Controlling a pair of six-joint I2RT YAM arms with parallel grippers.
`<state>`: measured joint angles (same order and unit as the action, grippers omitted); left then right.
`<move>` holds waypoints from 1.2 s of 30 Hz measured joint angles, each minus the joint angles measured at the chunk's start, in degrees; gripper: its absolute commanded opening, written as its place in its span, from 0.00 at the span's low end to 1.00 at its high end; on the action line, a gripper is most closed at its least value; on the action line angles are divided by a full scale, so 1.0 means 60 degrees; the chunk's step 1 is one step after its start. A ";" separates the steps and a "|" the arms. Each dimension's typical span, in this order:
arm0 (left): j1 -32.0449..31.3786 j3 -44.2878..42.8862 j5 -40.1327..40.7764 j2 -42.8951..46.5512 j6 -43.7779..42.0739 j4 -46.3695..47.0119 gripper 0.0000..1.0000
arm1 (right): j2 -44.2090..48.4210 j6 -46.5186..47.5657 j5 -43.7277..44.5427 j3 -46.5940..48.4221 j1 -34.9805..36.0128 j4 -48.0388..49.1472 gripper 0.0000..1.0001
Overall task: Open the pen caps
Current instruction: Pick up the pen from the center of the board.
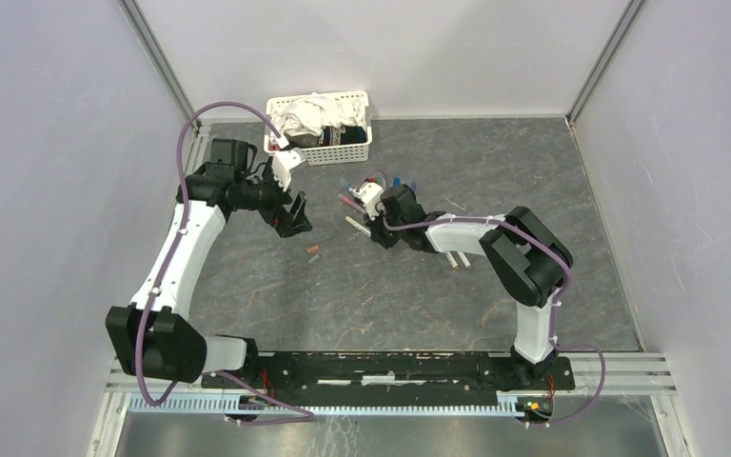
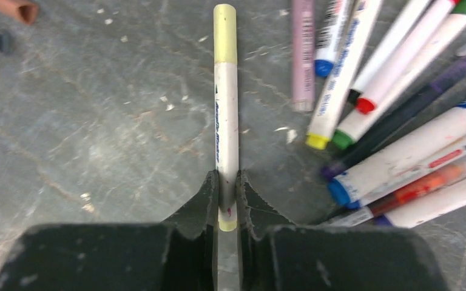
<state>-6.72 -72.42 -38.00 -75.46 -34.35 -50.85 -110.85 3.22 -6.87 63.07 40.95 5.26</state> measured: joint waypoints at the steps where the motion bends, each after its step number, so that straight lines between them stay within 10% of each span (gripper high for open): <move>1: 0.0000 0.0087 -0.0080 0.0004 -0.0073 -0.0011 1.00 | 0.0069 -0.0022 0.0000 -0.0146 0.0098 0.0138 0.07; 25: -0.0095 0.1818 -0.2510 -0.0790 -0.5748 -0.2277 0.88 | 0.2506 -0.0739 -0.6102 -0.1078 0.0408 -0.0382 0.00; 36: -0.0980 0.1749 -0.2510 -0.0856 -0.6102 -0.2375 0.42 | 0.2499 -0.0736 -0.6790 -0.0211 0.0426 -0.0867 0.00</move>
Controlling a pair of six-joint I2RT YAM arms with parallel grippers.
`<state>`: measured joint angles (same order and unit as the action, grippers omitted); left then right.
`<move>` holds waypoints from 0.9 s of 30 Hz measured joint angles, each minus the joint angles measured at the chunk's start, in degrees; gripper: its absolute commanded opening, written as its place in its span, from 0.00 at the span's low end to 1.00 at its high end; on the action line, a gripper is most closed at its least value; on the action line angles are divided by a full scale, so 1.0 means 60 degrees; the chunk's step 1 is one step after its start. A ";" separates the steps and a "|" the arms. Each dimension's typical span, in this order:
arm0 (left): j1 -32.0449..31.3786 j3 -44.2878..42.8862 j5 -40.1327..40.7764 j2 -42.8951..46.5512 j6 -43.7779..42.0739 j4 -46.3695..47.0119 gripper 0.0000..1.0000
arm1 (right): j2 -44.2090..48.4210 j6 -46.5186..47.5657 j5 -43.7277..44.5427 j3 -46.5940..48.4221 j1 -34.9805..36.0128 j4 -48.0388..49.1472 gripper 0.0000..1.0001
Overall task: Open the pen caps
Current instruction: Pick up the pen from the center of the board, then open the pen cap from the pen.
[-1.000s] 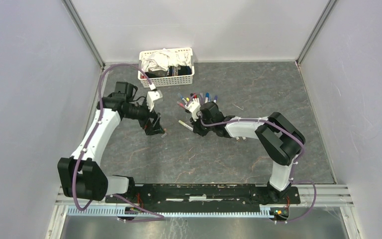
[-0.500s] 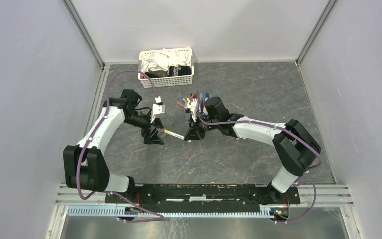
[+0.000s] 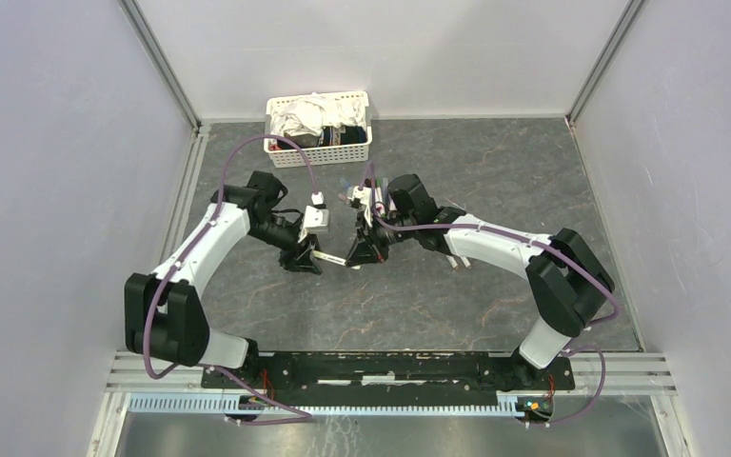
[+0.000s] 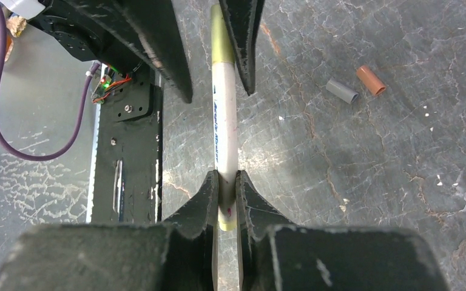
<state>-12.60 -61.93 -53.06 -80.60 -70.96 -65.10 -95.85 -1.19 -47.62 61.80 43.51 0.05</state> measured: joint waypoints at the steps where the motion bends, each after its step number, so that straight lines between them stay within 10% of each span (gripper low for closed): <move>1: -0.0015 0.0004 0.0011 -0.0025 -0.0004 0.0000 0.37 | 0.0000 0.0000 -0.0018 0.0004 0.0000 0.0000 0.00; 5: -0.0015 0.0000 0.0098 -0.0102 -0.0015 0.0076 0.04 | -0.0044 0.0004 -0.0157 0.0004 0.0033 -0.0044 0.10; 9: -0.0113 0.0000 0.0171 -0.0131 -0.0047 0.0007 0.02 | -0.0087 -0.0033 -0.0164 0.0004 0.0044 -0.0076 0.37; 16: -0.0492 0.0004 0.0244 -0.0124 -0.0047 0.0004 0.02 | -0.0299 -0.0900 -0.0328 0.0036 0.0131 0.0863 0.53; 20: -0.0586 -0.0015 0.0160 -0.0084 -0.0044 0.0000 0.02 | -0.0998 -0.1275 -0.0488 0.0503 0.0437 0.1133 0.51; 24: -0.0590 -0.0036 0.0040 0.0084 -0.0015 0.0040 0.03 | -0.1308 -0.1446 -0.0663 0.0637 0.0656 0.1282 0.25; 27: -0.0590 -0.0047 0.0084 0.0284 0.0036 0.0106 0.25 | -0.1330 -0.1585 -0.0892 0.0637 0.0725 0.1402 0.04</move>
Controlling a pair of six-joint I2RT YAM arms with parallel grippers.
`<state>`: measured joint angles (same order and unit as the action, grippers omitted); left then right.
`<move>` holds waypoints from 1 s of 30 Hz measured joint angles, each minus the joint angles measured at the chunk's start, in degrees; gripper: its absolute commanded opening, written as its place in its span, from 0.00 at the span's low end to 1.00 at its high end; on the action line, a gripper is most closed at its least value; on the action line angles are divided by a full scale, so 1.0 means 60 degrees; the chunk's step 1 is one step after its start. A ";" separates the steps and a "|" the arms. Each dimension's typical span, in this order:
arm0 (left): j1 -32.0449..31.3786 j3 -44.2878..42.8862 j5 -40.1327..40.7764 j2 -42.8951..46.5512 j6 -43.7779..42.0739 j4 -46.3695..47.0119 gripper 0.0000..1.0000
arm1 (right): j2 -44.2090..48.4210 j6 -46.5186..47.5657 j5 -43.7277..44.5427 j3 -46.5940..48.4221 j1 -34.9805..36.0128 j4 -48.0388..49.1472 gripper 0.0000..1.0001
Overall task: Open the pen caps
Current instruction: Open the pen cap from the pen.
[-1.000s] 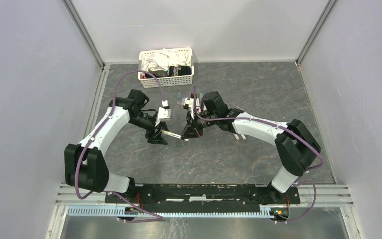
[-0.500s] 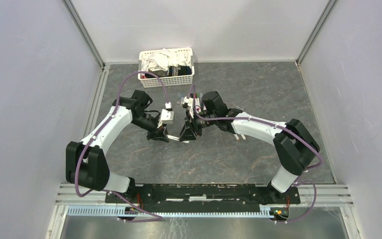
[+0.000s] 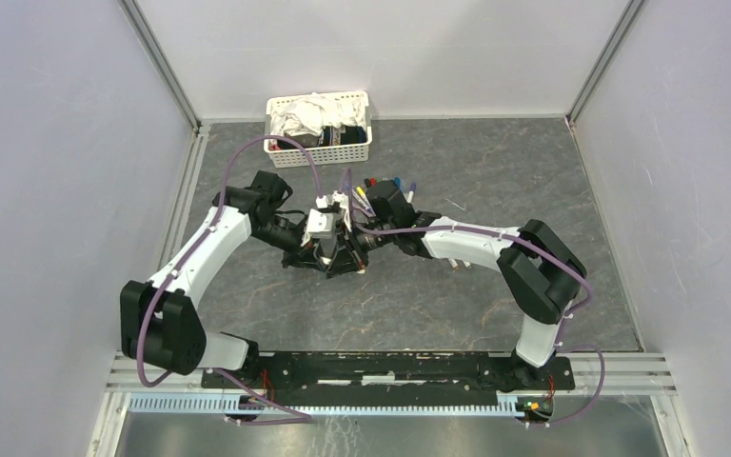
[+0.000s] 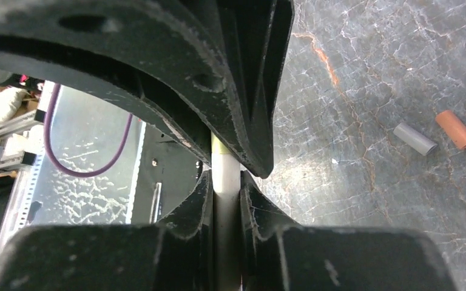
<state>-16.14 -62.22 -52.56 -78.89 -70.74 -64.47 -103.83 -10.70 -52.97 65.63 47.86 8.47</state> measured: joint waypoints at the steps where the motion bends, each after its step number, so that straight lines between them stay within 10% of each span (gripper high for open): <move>1: 0.0015 -0.0007 -0.0011 0.0033 0.0000 -0.0036 0.31 | 0.0018 0.0011 -0.0040 0.0000 -0.0004 0.0033 0.01; 13: 0.0000 -0.0040 0.0280 0.0127 -0.0011 -0.0226 0.40 | 0.0033 0.0189 -0.0051 0.0000 -0.0047 -0.0200 0.00; 22: -0.0004 -0.0069 0.0605 0.0361 -0.0025 -0.0047 0.04 | 0.0033 0.0393 -0.0033 0.0091 -0.0051 -0.0594 0.00; 30: -0.0011 0.0062 0.0787 0.0663 -0.0018 0.0259 0.02 | 0.0047 0.0659 0.0047 0.0222 -0.0062 -0.0769 0.00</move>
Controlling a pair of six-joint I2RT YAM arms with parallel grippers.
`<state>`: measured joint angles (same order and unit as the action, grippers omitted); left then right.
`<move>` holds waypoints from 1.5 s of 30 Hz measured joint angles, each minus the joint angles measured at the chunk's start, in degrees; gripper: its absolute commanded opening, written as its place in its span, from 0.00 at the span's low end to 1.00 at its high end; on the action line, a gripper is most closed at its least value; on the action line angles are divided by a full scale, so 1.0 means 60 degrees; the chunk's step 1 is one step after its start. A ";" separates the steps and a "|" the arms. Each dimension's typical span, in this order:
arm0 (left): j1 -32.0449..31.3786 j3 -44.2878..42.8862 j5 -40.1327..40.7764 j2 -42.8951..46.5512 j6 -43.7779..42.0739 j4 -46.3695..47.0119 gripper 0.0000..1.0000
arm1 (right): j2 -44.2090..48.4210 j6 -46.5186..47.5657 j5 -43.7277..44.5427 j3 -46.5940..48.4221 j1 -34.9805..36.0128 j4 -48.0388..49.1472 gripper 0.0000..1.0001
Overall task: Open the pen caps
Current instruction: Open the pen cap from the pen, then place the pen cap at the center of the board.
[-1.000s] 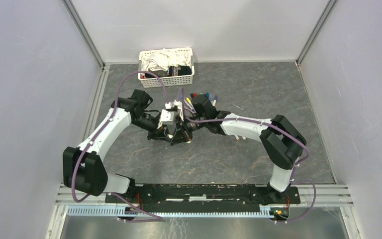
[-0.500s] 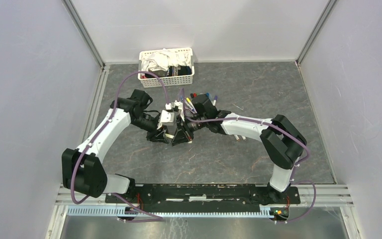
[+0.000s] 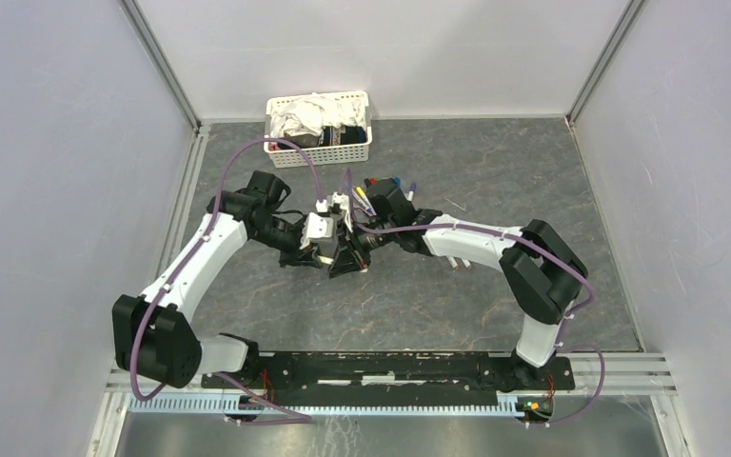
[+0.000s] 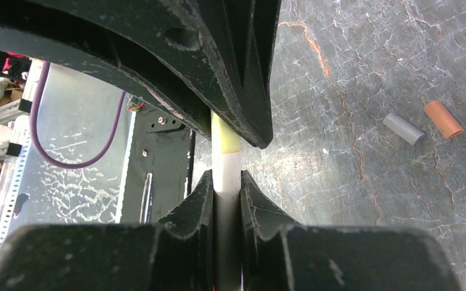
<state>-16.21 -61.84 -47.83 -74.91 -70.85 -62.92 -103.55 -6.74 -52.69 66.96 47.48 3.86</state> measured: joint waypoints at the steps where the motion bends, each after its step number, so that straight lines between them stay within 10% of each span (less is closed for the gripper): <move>1: -0.0007 0.0018 0.0022 0.0000 0.0000 0.0036 0.02 | 0.0033 0.0073 0.0040 -0.0018 -0.0011 -0.0073 0.00; 18: 0.2018 -0.1089 0.0794 -0.0984 -0.1188 -0.0324 0.02 | 0.2907 0.1191 0.1657 -0.3650 -0.1698 -0.1228 0.00; 33: 0.0659 0.1621 0.3034 -0.2386 0.3315 0.6215 0.03 | 0.4889 -0.0098 0.8728 -0.4878 -0.3570 -0.0255 0.00; 45: 0.0386 0.1621 0.3869 -0.3472 0.4102 0.7224 0.31 | 0.4171 -0.0667 1.0772 -0.5952 -0.4371 0.0219 0.09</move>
<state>-13.89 -52.12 -24.62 -95.74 -46.24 -19.57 -78.52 -10.74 11.94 31.24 21.26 5.17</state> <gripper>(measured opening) 0.277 0.183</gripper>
